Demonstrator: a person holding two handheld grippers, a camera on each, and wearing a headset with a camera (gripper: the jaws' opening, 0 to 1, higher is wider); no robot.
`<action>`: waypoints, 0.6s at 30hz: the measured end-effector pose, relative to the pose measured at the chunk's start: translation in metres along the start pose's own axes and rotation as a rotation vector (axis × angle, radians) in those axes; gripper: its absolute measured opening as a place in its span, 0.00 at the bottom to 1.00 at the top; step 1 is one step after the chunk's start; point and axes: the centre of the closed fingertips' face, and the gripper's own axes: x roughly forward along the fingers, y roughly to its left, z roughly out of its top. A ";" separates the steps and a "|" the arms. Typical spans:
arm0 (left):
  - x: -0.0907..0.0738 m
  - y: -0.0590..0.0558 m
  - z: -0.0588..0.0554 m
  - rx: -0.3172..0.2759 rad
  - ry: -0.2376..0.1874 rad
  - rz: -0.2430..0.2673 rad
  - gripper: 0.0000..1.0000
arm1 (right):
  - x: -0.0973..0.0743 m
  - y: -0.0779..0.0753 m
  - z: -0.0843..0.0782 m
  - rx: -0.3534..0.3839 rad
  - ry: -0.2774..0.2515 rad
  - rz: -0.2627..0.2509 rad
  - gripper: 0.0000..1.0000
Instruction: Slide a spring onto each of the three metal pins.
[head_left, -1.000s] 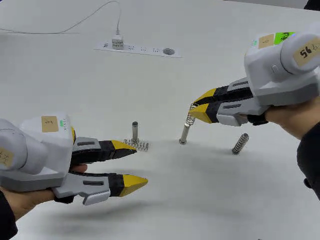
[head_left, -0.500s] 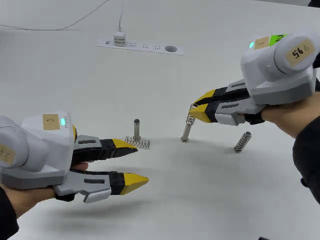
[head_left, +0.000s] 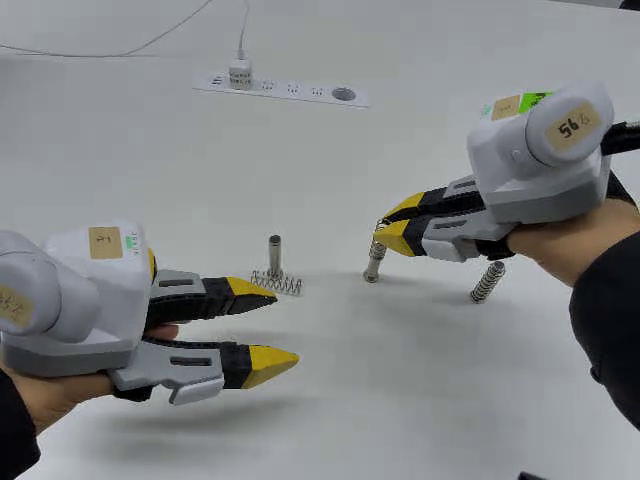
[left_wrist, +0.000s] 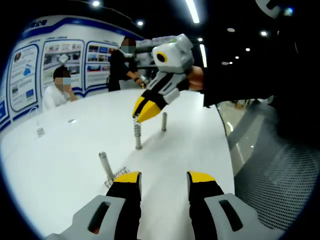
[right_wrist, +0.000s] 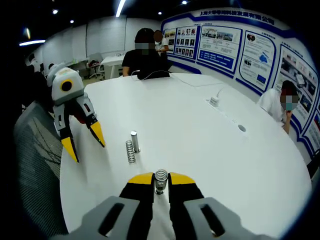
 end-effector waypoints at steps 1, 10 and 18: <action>0.000 0.000 0.000 0.000 0.000 0.000 0.37 | 0.001 0.001 -0.001 -0.001 0.003 0.001 0.12; 0.000 0.000 -0.001 0.000 0.003 -0.002 0.37 | 0.009 0.003 -0.012 0.003 0.026 0.006 0.12; 0.000 0.000 -0.001 0.000 0.002 0.000 0.37 | 0.015 0.006 -0.020 0.004 0.051 0.012 0.12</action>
